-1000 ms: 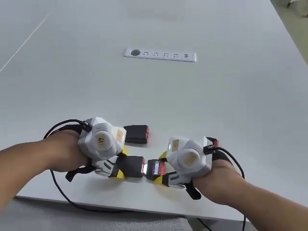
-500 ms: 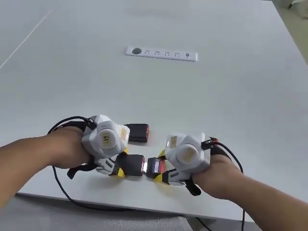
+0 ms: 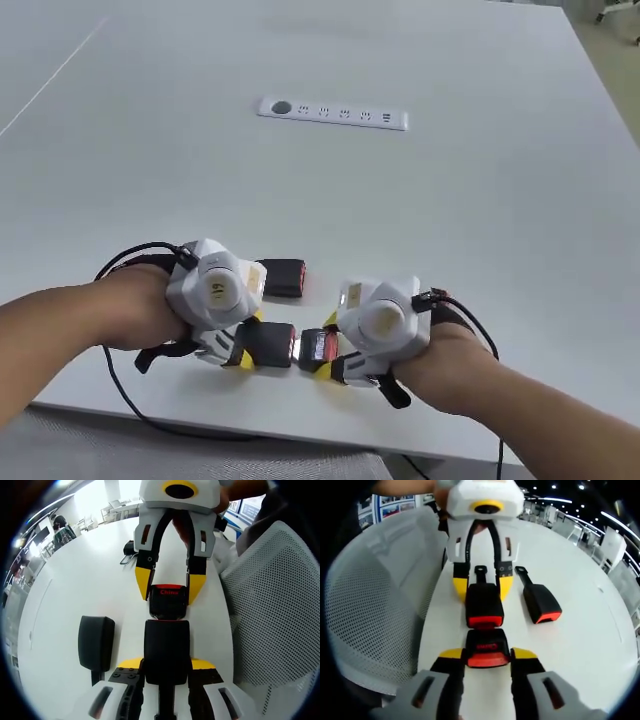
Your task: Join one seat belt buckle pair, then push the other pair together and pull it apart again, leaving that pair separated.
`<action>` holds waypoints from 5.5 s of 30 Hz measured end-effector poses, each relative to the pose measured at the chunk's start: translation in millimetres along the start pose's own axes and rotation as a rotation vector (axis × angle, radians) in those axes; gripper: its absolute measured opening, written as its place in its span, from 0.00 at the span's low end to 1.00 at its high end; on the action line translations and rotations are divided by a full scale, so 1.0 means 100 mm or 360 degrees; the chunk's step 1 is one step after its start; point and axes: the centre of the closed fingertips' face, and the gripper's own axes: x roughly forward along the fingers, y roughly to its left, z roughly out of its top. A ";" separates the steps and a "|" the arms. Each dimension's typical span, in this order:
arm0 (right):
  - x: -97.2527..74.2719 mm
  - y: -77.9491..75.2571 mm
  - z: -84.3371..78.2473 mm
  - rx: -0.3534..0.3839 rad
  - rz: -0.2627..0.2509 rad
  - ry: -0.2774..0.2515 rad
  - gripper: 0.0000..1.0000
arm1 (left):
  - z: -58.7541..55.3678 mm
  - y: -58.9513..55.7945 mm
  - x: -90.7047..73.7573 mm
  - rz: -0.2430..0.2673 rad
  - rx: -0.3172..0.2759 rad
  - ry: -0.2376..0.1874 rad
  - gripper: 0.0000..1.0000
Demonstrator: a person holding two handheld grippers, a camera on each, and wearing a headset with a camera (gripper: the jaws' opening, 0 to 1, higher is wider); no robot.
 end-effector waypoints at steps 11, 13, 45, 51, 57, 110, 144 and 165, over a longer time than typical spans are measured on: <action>-0.11 0.02 0.17 0.0008 -0.0002 -0.0061 0.38 | 0.22 0.09 -0.23 0.0057 -0.0098 -0.0106 0.42; -0.15 0.00 0.22 0.0025 -0.0010 -0.0095 0.38 | 0.27 0.11 -0.25 0.0058 -0.0115 -0.0144 0.42; -0.88 -0.88 -0.74 0.0145 -0.0287 0.0101 0.38 | 0.32 0.95 -0.26 0.0184 -0.0094 -0.0102 0.45; -0.93 -0.93 -1.01 0.0203 -0.0301 0.0166 0.38 | 0.24 0.92 -0.17 0.0149 -0.0043 -0.0043 0.44; -0.90 -0.91 -1.11 0.0251 -0.0267 0.0182 0.37 | 0.17 0.92 -0.10 0.0129 -0.0041 -0.0003 0.42; -0.31 -0.83 -0.45 0.0006 -0.0131 0.0169 0.32 | 0.06 0.91 -0.04 0.0114 0.0106 0.0150 0.31; -0.06 -0.95 -0.14 -0.0093 -0.0137 0.0166 0.32 | 0.05 0.93 -0.03 0.0094 0.0086 0.0145 0.31; 0.00 -0.96 -0.07 -0.0099 -0.0114 0.0137 0.30 | 0.08 0.91 -0.02 0.0068 0.0125 0.0160 0.31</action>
